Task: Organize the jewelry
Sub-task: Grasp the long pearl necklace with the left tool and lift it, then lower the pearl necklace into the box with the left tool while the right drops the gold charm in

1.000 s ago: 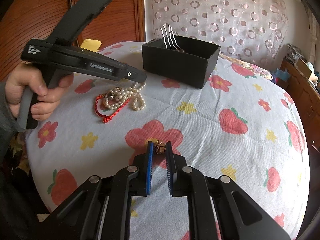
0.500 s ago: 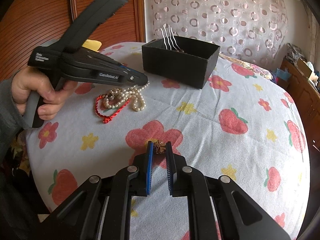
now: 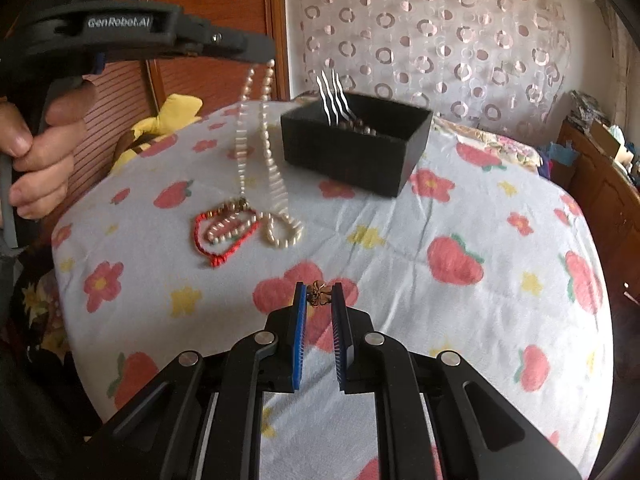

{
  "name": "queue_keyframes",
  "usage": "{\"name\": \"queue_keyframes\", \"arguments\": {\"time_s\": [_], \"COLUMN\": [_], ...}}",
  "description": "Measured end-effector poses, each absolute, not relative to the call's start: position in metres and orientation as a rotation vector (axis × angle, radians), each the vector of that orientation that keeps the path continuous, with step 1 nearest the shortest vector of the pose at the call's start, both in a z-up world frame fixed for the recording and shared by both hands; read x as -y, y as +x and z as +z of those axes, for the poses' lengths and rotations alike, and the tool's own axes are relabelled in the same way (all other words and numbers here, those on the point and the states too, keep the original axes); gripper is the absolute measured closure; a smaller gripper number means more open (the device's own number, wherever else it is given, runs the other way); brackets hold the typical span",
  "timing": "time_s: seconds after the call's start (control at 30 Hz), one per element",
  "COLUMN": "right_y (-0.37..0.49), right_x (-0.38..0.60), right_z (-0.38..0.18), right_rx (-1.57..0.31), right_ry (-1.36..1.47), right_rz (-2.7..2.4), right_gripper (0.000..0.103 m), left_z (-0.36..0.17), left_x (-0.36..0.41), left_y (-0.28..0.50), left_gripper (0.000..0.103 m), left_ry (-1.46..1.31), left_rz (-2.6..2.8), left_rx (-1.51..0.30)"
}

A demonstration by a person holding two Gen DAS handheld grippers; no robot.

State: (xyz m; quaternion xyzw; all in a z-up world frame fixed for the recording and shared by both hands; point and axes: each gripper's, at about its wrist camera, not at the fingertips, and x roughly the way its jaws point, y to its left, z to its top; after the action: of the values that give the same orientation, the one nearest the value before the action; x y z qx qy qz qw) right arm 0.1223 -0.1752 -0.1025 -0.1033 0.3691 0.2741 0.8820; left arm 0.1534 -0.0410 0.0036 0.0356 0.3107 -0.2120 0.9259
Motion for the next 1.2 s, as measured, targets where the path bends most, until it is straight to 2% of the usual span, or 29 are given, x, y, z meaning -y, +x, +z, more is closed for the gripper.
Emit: {"name": "queue_keyframes", "arguments": {"time_s": [0.33, 0.77, 0.93, 1.2], "right_y": [0.124, 0.149, 0.164, 0.197], "right_x": [0.183, 0.185, 0.172, 0.157], "right_z": [-0.056, -0.004, 0.009, -0.001], "right_rx": [-0.671, -0.561, -0.542, -0.570], "right_ry": [-0.206, -0.202, -0.206, -0.201], "right_rz": [0.577, 0.561, 0.560, 0.549], "right_gripper": [0.089, 0.089, 0.089, 0.089], "left_z": [0.065, 0.128, 0.122, 0.060], "left_x": [0.052, 0.048, 0.039, 0.023], "left_y": [0.146, 0.180, 0.212, 0.245], "left_gripper": [0.100, 0.100, 0.100, 0.100], "left_ry": [0.078, 0.072, 0.053, 0.034], "left_rz": [-0.434, -0.353, -0.304, -0.267], "left_rx": [-0.512, -0.406, -0.440, -0.568]}}
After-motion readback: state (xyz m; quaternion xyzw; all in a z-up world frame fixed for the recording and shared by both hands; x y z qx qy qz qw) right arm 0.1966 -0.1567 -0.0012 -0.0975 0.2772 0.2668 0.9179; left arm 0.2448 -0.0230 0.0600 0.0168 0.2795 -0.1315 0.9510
